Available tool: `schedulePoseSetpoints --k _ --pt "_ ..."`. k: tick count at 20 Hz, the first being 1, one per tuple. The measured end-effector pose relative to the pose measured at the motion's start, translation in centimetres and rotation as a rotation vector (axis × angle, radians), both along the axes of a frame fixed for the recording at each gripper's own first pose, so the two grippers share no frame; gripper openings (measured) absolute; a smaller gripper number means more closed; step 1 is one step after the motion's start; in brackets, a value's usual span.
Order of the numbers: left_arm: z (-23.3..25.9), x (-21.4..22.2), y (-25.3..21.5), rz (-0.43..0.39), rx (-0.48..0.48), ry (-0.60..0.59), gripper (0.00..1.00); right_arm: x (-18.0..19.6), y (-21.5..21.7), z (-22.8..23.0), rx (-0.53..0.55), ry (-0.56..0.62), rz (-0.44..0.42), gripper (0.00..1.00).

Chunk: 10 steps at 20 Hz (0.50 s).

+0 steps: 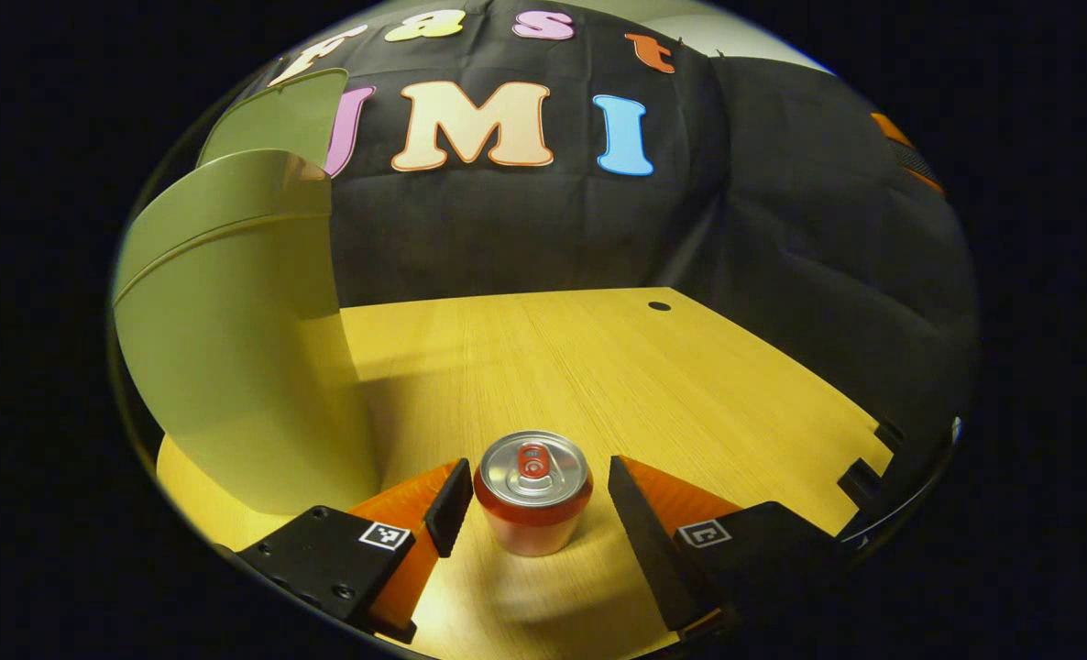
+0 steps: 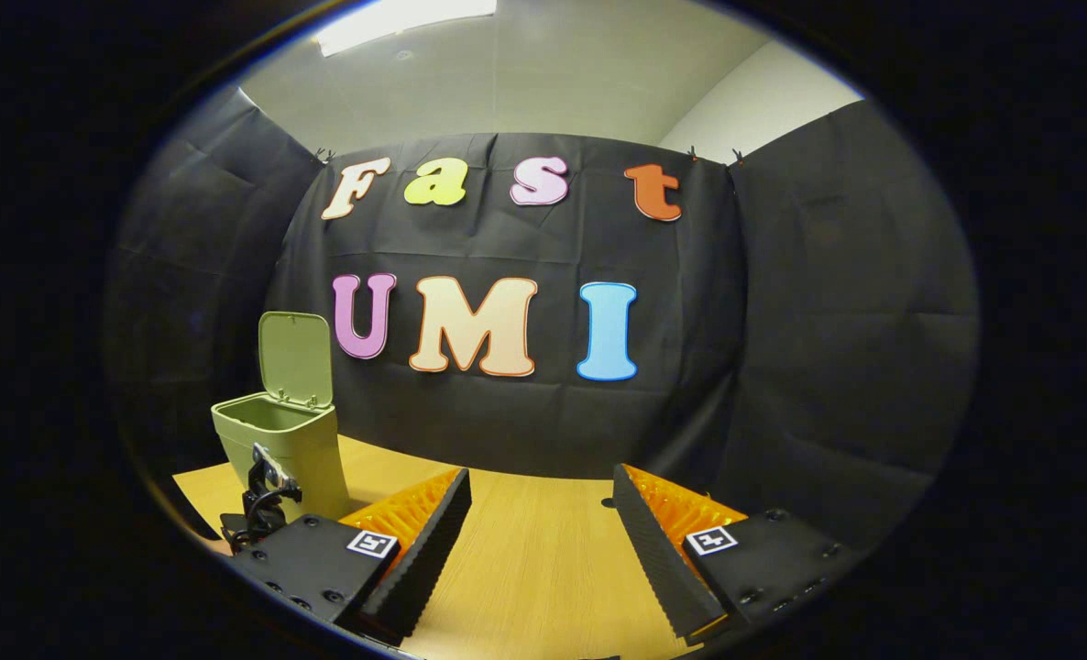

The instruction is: Press the lid of the desktop garbage bin to open it, pick up the crumpled paper on the desktop and throw it into the bin, then pick up the pop can on the desktop and drop it into the bin, and finally close the garbage bin lid.

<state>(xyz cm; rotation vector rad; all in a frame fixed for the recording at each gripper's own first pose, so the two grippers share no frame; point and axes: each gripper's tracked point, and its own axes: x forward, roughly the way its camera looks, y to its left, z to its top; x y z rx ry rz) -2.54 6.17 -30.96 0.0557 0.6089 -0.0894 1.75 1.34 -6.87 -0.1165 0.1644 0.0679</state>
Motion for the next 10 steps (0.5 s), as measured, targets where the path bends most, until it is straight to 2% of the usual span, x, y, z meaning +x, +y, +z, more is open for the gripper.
schedulePoseSetpoints --k 1,4,10 --pt "0.1 0.4 0.0 0.005 -0.009 0.001 0.78 -0.3 0.2 -0.1 -0.007 0.001 0.004 0.98" --pt "1.5 0.5 0.1 0.021 -0.018 -0.014 0.77 -0.9 0.8 -0.5 -0.014 0.005 0.017 0.98" --pt "9.6 3.4 -0.1 0.007 -0.025 -0.169 0.77 -2.1 2.7 -3.6 0.04 0.055 0.041 1.0"
